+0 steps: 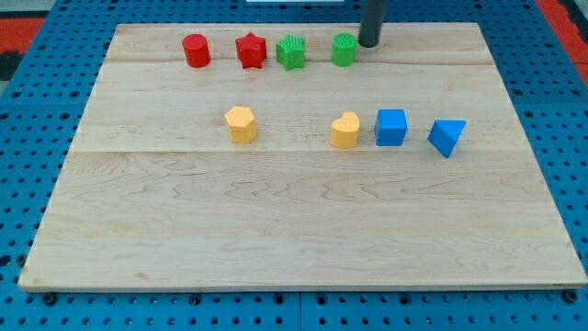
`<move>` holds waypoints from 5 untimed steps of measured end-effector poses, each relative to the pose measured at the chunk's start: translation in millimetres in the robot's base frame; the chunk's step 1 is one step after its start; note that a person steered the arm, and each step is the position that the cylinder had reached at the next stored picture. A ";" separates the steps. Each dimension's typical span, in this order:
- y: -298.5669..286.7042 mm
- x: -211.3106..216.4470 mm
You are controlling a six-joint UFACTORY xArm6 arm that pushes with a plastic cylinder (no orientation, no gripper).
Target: Move the blue cube and yellow heart in between the green circle and yellow hexagon
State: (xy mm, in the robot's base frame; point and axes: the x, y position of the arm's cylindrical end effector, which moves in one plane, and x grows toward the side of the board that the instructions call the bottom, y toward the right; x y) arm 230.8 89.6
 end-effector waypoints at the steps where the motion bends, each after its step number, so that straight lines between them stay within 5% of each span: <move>1: -44.8 -7.4; 2: -64.6 -8.0; 4: -14.7 27.0; 5: 58.8 67.7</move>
State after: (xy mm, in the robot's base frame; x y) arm 298.6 148.3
